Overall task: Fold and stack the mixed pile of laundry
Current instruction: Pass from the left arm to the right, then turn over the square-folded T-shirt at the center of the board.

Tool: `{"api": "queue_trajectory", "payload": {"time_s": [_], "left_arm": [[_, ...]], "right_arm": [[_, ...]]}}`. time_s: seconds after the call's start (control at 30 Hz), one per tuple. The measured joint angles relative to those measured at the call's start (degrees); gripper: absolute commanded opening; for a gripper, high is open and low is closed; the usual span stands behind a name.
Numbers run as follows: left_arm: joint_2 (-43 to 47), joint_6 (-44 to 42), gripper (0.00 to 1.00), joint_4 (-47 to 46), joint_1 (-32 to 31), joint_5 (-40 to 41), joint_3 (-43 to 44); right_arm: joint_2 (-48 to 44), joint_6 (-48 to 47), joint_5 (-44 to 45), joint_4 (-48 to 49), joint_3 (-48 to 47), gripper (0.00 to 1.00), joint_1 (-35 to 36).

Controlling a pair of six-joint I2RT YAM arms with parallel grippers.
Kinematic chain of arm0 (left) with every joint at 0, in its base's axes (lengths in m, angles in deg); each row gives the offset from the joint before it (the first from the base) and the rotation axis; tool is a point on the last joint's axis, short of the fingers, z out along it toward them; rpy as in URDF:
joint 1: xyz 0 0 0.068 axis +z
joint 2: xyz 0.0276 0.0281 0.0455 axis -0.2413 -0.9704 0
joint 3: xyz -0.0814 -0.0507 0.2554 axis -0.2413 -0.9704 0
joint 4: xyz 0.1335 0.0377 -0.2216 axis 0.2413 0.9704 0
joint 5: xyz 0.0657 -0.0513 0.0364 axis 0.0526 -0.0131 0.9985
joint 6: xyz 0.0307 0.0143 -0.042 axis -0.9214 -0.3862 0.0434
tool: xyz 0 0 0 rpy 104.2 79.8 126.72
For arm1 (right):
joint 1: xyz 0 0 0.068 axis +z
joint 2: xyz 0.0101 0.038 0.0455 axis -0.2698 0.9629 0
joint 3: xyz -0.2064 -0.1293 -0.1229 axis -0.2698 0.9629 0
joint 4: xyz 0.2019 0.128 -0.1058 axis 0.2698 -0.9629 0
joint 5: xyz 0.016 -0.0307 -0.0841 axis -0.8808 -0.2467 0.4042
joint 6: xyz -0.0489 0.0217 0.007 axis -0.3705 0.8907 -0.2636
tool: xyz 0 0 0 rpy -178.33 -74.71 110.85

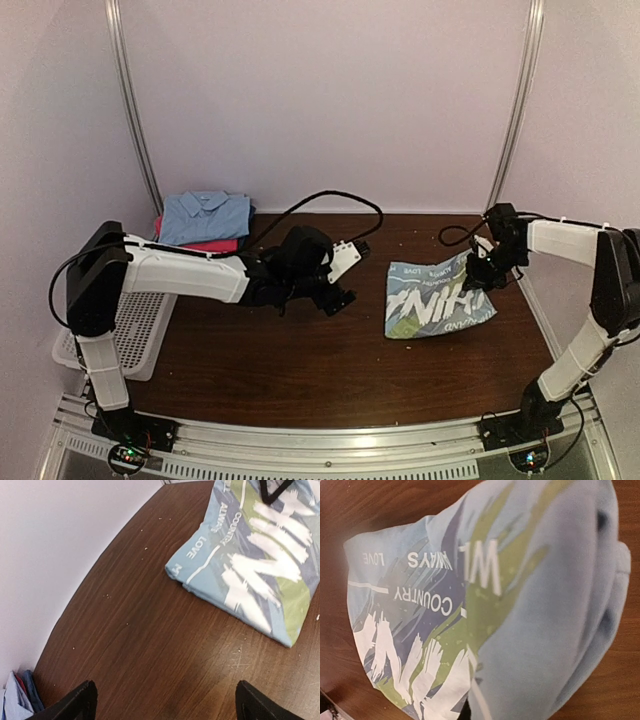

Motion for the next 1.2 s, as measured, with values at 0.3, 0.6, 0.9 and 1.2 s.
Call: {"api": "queue_trajectory", "payload": {"time_s": [0.3, 0.6, 0.9, 1.2], "left_arm": [[3.67, 3.87, 0.98, 5.53, 3.52, 2.47, -1.68], [10.38, 9.18, 0.98, 10.88, 10.19, 4.55, -3.15], [15.74, 17.92, 0.98, 17.92, 15.34, 3.96, -3.93], [22.69, 25.92, 0.98, 20.28, 22.34, 1.14, -5.84]], "right_arm": [[-4.72, -7.19, 33.16, -20.81, -21.57, 0.00, 0.42], [10.93, -9.86, 54.03, -31.78, -37.00, 0.00, 12.83], [38.51, -7.32, 50.69, -33.24, -46.82, 0.00, 35.58], [47.34, -4.37, 43.71, -36.37, -59.36, 0.33, 49.83]]}}
